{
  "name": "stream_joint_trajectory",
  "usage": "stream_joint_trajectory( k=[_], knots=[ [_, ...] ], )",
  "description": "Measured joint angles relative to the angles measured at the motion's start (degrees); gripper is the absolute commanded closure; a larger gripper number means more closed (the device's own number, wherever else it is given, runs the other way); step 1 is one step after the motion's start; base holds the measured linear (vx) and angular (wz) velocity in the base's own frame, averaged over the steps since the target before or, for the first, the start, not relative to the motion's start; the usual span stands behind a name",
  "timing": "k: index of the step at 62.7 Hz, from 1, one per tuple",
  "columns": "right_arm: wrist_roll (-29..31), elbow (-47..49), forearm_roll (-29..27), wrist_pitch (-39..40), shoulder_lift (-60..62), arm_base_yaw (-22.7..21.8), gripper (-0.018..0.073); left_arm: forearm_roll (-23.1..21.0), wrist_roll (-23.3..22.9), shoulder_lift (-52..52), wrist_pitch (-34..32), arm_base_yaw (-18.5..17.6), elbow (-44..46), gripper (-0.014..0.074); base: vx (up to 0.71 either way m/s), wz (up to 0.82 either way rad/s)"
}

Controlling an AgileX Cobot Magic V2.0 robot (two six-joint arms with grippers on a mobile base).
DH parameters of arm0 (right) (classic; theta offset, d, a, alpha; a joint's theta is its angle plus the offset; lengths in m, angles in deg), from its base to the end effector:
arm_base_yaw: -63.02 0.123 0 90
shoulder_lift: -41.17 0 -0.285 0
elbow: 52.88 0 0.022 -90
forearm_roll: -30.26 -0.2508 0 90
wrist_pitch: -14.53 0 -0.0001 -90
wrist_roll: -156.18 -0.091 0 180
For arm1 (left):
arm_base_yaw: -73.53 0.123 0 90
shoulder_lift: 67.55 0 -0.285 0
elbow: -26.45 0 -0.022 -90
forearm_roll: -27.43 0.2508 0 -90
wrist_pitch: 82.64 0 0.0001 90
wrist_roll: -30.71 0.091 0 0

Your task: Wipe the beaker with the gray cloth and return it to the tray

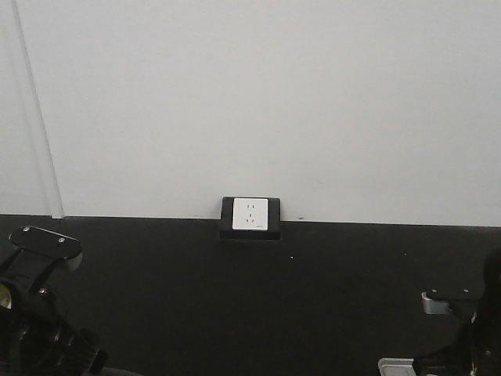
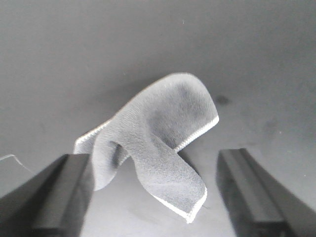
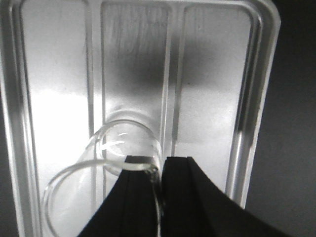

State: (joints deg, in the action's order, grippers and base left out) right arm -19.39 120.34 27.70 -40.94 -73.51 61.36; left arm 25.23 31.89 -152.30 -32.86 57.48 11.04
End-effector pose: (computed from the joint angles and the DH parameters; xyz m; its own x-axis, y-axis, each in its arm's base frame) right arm 0.3492 -0.0068 0.1790 -0.9982 -0.0230 -0.0559 -0.0249 0.9991 0.0339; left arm 0.2589 -0.0773 0.3055 -0.8328 0.2352 -0.5011 0.2870 0.9575 -0.0275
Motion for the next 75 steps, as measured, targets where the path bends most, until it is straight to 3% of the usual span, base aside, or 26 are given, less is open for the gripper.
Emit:
stream_joint_trajectory(
  k=[21,41,51,60,71,75],
  knots=[
    [-0.05,0.18,-0.18,-0.40,-0.12,0.00,0.0253,0.22,0.00,0.00,0.01,0.00,0.00,0.0032,0.00,0.00],
    [-0.05,0.18,0.95,-2.38,7.56,0.00,0.0236,0.22,0.00,0.00,-0.05,0.00,0.00,0.0032,0.00,0.00],
    [-0.05,0.18,1.00,-3.11,15.03,0.00,0.0283,0.22,0.52,0.00,-0.33,0.00,0.00,0.0062,0.00,0.00],
    [-0.05,0.18,1.00,-3.41,22.46,0.00,0.0398,0.22,1.59,1.85,-0.85,0.00,0.00,0.0154,0.00,0.00],
    [0.41,-2.80,1.00,-1.70,31.81,0.00,0.0570,-3.12,1.64,9.94,-6.85,0.00,-3.16,0.0379,0.00,0.00],
    [0.80,-5.48,1.00,-0.31,35.62,0.00,0.0573,-4.10,1.64,13.87,-11.61,0.00,-6.63,0.0480,0.00,0.00]
  ],
)
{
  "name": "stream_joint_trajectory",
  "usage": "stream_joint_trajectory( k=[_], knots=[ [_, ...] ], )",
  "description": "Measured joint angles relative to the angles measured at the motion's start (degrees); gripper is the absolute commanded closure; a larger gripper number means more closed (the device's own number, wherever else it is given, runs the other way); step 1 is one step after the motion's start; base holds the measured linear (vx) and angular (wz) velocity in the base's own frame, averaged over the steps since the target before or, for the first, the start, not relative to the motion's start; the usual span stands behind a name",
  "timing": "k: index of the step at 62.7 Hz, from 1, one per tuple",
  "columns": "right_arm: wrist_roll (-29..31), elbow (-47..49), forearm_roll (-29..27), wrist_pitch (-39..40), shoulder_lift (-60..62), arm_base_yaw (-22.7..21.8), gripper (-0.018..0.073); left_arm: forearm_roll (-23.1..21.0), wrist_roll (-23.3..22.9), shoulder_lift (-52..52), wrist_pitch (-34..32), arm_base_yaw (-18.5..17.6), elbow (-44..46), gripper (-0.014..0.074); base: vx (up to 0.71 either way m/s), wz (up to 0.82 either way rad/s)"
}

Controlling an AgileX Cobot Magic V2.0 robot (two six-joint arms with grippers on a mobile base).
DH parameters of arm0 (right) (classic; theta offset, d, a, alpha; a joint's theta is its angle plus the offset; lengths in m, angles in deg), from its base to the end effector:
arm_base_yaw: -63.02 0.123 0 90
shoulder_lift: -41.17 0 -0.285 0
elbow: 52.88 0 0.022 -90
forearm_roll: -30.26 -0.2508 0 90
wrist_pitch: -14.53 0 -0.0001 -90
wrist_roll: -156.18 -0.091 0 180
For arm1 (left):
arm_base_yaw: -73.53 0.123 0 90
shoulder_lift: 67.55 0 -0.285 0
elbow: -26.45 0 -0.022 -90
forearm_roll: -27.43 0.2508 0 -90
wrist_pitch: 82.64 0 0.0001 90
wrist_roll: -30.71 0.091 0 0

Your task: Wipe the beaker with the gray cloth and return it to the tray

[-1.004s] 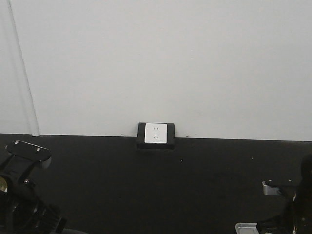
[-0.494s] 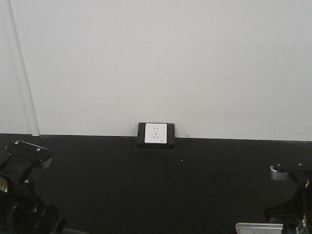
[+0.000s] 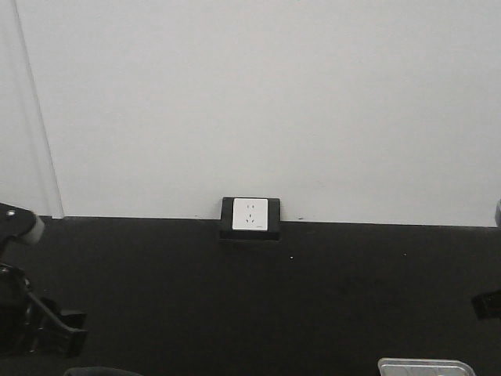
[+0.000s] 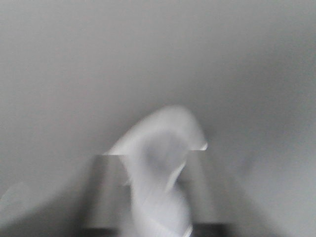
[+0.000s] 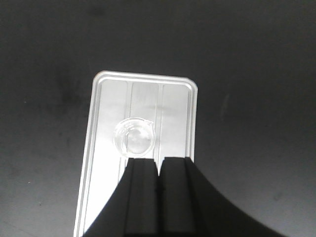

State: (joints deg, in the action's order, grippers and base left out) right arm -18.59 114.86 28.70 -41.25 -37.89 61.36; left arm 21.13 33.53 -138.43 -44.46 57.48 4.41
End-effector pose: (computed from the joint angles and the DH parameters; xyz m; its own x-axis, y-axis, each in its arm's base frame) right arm 0.2465 -0.0051 0.3426 -0.8380 -0.0516 -0.5432 -0.0470 0.9986 -0.0224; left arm 0.2162 -0.0686 0.3419 -0.6413 0.1457 -0.7533 0.3014 0.9507 -0.0726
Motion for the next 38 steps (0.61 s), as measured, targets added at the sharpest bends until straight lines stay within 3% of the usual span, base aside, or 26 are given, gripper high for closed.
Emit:
stream_joint_trajectory(
  k=[6,15,38],
  knots=[
    [0.28,-4.17,0.00,1.91,5.14,0.00,0.0573,-0.61,0.10,6.73,-6.90,0.00,-6.03,0.0606,0.00,0.00],
    [0.35,-7.91,0.00,2.49,11.00,0.00,0.0571,-1.01,0.15,14.93,-13.22,0.00,-13.87,0.0603,0.00,0.00],
    [0.35,-8.60,-0.10,0.37,18.71,0.00,0.0571,-1.01,0.21,20.96,-13.63,0.00,-19.54,0.0603,0.00,0.00]
  ],
)
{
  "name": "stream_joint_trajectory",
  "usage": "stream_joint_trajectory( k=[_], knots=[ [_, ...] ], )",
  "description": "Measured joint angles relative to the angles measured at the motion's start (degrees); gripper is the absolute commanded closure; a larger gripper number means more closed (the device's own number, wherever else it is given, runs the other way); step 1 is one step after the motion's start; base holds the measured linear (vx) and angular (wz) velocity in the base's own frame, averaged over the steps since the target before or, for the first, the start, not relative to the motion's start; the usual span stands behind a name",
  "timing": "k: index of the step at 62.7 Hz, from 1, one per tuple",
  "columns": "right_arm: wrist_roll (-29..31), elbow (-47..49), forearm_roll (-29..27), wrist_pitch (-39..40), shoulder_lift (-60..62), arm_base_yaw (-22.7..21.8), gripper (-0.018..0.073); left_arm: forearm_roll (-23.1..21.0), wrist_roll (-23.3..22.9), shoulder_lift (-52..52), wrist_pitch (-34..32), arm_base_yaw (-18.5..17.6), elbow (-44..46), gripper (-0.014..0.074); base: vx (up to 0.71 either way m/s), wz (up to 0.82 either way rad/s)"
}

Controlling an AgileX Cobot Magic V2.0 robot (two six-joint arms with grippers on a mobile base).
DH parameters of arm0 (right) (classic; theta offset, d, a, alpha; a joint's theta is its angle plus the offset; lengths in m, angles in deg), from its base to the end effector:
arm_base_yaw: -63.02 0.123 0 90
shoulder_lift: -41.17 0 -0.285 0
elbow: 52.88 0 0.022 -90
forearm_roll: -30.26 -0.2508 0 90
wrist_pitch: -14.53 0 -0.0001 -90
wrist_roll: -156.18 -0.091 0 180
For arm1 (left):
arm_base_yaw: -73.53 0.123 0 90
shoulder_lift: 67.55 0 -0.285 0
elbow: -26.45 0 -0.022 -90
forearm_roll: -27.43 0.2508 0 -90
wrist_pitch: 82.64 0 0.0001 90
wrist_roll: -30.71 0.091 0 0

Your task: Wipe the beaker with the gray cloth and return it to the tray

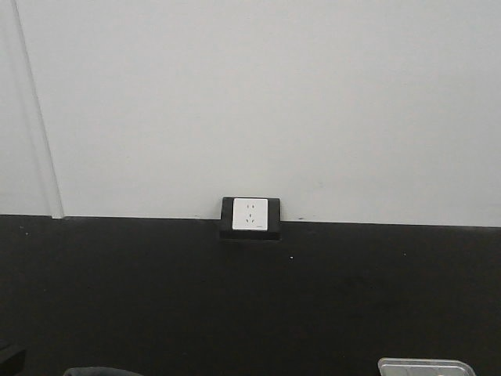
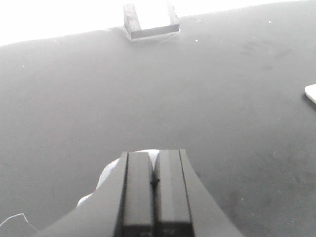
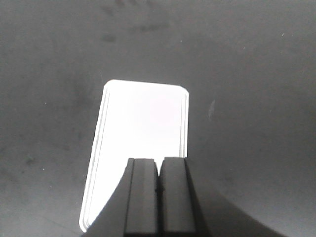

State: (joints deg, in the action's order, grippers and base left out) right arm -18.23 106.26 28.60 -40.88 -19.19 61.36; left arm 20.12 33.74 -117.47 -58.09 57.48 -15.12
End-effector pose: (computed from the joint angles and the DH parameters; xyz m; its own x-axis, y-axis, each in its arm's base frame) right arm 0.1660 -0.0026 0.3645 -0.7251 -0.0600 -0.6860 -0.0463 0.9982 -0.0384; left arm 0.1424 -0.0460 0.3168 -0.4387 0.0605 -0.8966 0.2947 0.9523 -0.0799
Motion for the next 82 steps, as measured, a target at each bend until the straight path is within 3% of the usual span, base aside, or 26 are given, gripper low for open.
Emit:
stream_joint_trajectory(
  k=[8,14,17,30,37,43,49,57,65,82],
  knots=[
    [0.00,0.00,0.00,-0.14,0.80,0.00,0.0571,0.16,0.28,0.00,0.06,0.00,0.00,0.0603,0.00,0.00],
    [0.00,0.00,0.00,-0.21,0.92,0.00,0.0571,3.72,3.18,0.00,0.11,0.00,0.00,0.0603,0.00,0.00],
    [0.00,0.00,0.00,-0.21,0.92,0.00,0.0571,7.68,5.72,0.38,0.60,0.00,0.00,0.0603,0.00,0.00],
    [0.00,0.00,0.00,-0.21,0.92,0.00,0.0571,8.16,5.95,6.68,0.54,0.00,-2.91,0.0603,0.00,0.00],
    [0.00,0.00,0.00,-0.21,0.92,0.00,0.0571,8.26,1.91,15.08,-2.72,0.74,-8.50,0.0603,0.00,0.00],
    [0.00,0.00,0.00,-0.21,0.92,0.00,0.0571,8.38,-4.25,24.58,-6.80,3.65,-15.53,0.0603,0.00,0.00],
    [0.00,0.00,0.00,-0.21,0.92,0.00,0.0571,8.49,-7.48,32.37,-10.68,7.32,-21.61,0.0603,0.00,0.00],
    [0.00,0.00,0.00,-0.21,0.92,0.00,0.0571,8.36,-8.76,40.87,-14.89,11.48,-28.99,0.0603,0.00,0.00],
    [0.00,0.00,-0.02,-0.21,0.92,0.00,0.0571,7.31,-9.02,42.65,-19.04,14.21,-35.34,0.0603,0.00,0.00],
    [0.00,0.00,-0.07,-0.51,0.92,0.00,0.0571,4.50,-9.08,42.83,-24.01,14.91,-37.23,0.0603,0.00,0.00]
  ],
)
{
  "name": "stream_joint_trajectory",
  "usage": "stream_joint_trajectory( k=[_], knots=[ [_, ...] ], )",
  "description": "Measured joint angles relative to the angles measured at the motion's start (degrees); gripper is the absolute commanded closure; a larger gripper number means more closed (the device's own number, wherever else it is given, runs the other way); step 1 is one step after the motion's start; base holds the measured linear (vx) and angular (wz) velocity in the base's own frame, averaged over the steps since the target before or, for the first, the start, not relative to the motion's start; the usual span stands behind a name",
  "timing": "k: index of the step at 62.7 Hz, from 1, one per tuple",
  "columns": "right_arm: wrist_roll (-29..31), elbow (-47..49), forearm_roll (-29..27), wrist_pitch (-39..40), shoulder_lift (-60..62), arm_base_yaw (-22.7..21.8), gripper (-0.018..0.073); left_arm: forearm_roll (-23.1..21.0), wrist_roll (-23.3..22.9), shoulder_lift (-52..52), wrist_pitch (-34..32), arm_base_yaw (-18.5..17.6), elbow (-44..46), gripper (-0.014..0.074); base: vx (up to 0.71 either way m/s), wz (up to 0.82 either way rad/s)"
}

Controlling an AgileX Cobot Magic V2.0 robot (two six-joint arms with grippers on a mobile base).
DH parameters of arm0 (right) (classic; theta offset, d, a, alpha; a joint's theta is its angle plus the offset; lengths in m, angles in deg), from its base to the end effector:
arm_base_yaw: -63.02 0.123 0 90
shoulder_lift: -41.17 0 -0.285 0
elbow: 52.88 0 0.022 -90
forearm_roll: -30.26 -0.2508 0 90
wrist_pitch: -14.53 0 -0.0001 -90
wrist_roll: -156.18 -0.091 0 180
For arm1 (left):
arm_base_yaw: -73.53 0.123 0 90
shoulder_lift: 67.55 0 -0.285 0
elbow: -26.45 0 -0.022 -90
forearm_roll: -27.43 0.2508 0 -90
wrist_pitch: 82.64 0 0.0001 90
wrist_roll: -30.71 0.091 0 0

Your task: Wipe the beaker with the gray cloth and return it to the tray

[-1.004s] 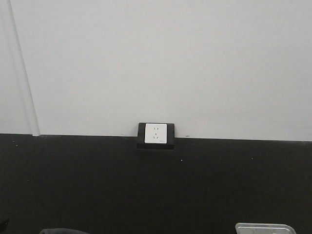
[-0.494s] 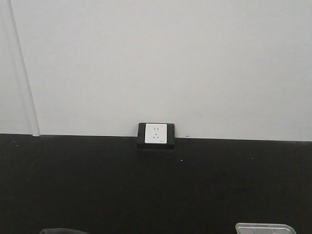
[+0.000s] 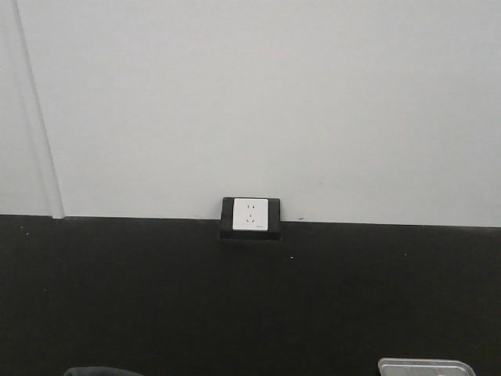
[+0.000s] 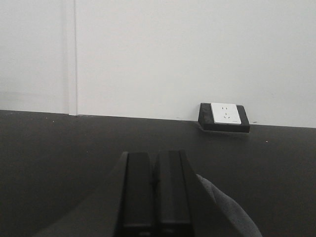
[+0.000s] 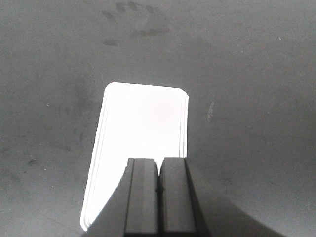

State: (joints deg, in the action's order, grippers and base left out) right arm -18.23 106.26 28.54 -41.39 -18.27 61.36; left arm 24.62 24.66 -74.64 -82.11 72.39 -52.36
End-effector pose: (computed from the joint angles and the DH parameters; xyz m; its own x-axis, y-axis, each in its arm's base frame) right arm 0.1615 -0.0024 0.3666 -0.7202 -0.0598 -0.6912 -0.0465 0.9982 -0.0379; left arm 0.0566 -0.0012 0.2036 0.0584 -0.1552 -0.9862 0.0297 0.9877 -0.1537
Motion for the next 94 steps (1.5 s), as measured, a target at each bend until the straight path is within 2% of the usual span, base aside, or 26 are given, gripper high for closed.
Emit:
stream_joint_trajectory(
  k=[43,50,63,72,82,94],
  knots=[
    [0.00,-0.06,0.41,-0.07,0.09,0.00,0.0571,-0.05,0.00,0.00,0.00,0.00,0.00,0.0603,0.00,0.00],
    [0.00,-2.35,2.45,2.21,3.45,2.06,0.0571,-0.05,0.00,0.00,0.00,0.00,0.00,0.0603,0.00,0.00],
    [0.05,-14.49,0.69,17.02,22.04,6.43,0.0571,-0.05,-0.06,0.00,0.00,0.00,0.00,0.0603,0.00,0.00],
    [0.05,-26.35,0.31,29.02,33.51,5.87,0.0571,-0.05,-0.06,0.00,0.00,0.00,0.00,0.0603,0.00,0.00],
    [0.05,-39.79,0.45,40.97,44.29,2.98,0.0571,-0.05,-0.06,0.00,0.00,0.00,0.00,0.0603,0.00,0.00],
    [-0.13,-51.11,0.50,49.19,51.87,2.36,0.0571,-0.05,-0.06,0.00,0.06,0.00,0.00,0.0603,0.00,0.00]
  ],
)
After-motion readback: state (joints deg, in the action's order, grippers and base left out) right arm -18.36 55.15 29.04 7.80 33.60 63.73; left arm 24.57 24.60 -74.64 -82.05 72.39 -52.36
